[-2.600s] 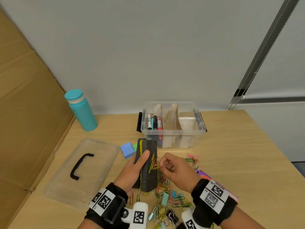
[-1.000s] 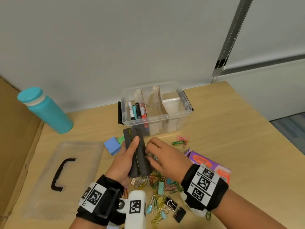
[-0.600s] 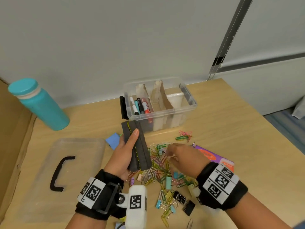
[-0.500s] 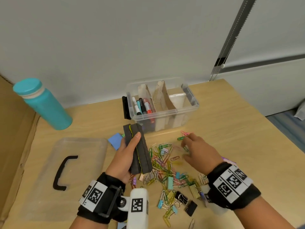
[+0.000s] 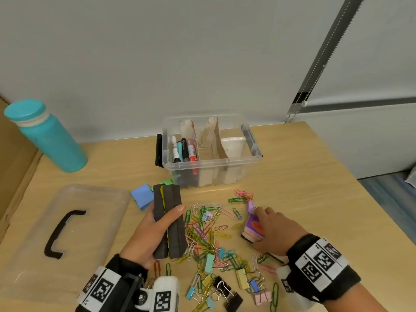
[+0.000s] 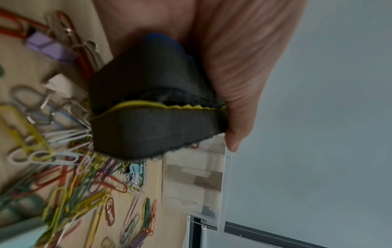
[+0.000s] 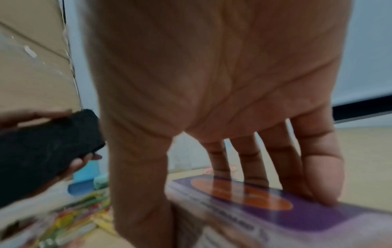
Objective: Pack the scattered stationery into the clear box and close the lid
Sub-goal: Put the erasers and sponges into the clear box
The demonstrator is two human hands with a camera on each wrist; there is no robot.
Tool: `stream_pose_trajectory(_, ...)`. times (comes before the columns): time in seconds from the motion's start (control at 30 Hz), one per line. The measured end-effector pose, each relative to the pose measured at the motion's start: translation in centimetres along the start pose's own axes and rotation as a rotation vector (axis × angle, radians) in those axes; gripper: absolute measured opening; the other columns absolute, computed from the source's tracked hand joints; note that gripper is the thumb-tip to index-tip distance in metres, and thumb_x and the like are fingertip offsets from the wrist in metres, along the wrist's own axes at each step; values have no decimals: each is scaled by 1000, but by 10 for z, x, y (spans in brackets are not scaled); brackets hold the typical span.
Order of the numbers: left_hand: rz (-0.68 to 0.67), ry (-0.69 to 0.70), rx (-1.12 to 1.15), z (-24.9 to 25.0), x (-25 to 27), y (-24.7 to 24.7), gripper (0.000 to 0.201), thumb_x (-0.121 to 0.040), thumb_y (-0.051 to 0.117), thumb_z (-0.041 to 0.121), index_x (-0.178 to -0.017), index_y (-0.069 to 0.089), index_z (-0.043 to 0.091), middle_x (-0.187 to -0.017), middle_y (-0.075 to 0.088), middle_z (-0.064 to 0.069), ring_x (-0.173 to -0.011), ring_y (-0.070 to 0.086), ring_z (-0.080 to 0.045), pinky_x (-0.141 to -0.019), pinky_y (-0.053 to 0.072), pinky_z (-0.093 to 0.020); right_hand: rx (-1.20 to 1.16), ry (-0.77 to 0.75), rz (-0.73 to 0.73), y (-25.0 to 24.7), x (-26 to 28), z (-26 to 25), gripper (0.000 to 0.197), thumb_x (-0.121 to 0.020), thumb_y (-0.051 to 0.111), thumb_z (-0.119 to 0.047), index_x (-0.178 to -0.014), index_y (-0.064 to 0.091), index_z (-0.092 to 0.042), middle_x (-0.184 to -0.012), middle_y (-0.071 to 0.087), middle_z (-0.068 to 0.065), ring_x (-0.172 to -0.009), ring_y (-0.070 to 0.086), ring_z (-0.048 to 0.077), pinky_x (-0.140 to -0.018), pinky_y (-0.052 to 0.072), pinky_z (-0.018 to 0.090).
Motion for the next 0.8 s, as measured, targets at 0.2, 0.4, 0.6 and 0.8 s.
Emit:
stream_pose_trajectory(0.2, 80, 11, 6, 6, 4, -17, 47, -75, 68, 36, -119, 56, 23, -101, 69, -15, -84, 66, -25, -84, 55, -43, -755, -361, 12, -63, 9, -40, 57, -82, 70, -36, -126, 34, -34, -103, 64, 0, -77, 70, 11, -70, 57, 24)
stream_pose_trajectory(0.4, 95, 15, 15, 9, 7, -28, 53, -73, 68, 37, -121, 56, 21, -105, 71, -17, -89, 68, -28, -76, 56, -39, -1504, -568, 128, -129, 4, -37, 46, -86, 54, -30, -131, 48, -26, -106, 64, 10, -93, 64, 21, -79, 56, 38)
stream_pose_trajectory(0.6, 111, 36, 8, 13, 7, -28, 41, -74, 68, 32, -114, 59, 27, -107, 69, -18, -96, 67, -31, -86, 54, -44, -1692, -536, 363, -159, -7, -28, 59, -67, 69, -66, -108, 53, -26, -89, 56, 7, -72, 56, 15, -58, 45, 30)
stream_pose_trajectory(0.8, 120, 56, 3, 22, 10, -25, 30, -81, 66, 31, -110, 61, 26, -99, 70, -15, -87, 66, -29, -85, 54, -44, -1772, -698, 537, -205, 1, -34, 19, -92, 53, -40, -98, 48, -23, -92, 61, -1, -91, 63, 15, -77, 56, 38)
Point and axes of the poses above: each hand's wrist, its own x-axis away from the middle knuckle, its own y-axis out of the palm, z = x × y, the point moved 8 cm from there along -x, towards the middle knuckle
